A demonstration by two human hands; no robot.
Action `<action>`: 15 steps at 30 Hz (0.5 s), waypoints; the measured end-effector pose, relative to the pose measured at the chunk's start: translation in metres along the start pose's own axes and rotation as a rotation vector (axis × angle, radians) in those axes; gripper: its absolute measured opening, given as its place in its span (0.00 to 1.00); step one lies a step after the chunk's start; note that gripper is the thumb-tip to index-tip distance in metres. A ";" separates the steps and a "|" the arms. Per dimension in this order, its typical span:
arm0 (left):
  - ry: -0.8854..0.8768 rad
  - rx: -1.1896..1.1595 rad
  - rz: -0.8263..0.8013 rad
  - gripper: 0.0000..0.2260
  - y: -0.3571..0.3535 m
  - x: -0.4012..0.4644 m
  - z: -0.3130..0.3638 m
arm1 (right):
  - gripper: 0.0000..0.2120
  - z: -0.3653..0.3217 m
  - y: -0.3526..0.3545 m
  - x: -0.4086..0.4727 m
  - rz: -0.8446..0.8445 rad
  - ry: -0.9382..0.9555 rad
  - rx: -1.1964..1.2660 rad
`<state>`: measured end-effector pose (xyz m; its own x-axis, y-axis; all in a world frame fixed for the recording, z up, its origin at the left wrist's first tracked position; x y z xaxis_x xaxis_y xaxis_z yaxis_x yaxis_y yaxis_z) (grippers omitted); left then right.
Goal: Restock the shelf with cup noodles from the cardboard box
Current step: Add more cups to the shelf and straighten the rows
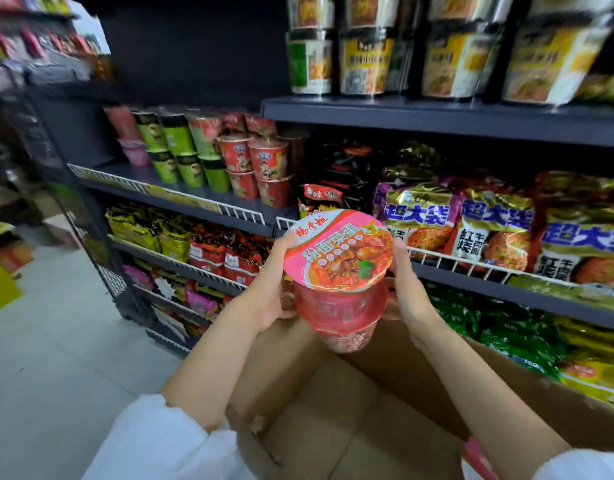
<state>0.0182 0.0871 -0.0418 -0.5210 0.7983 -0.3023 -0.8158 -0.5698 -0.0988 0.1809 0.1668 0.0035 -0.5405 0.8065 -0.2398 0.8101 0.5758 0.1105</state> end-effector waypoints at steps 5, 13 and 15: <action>-0.181 -0.044 0.106 0.32 0.046 -0.016 0.050 | 0.24 -0.046 -0.045 0.004 -0.060 0.052 0.026; -0.320 -0.079 0.356 0.35 0.199 -0.024 0.102 | 0.31 -0.099 -0.195 0.038 -0.170 0.063 0.027; -0.365 -0.035 0.359 0.34 0.243 -0.027 0.118 | 0.39 -0.108 -0.245 0.049 -0.186 0.011 0.038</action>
<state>-0.1953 -0.0497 0.0548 -0.8255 0.5638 0.0267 -0.5639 -0.8217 -0.0829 -0.0687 0.0799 0.0684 -0.6843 0.6880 -0.2418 0.7036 0.7100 0.0289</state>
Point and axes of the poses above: each hand's wrist, its own x-axis towards the middle knuckle, its own y-axis out of the back of the hand, z = x × y, the point moved 9 cm from there along x, towards the middle knuckle, and after that the axes turned 7 degrees about -y, right-handed, at the moved point
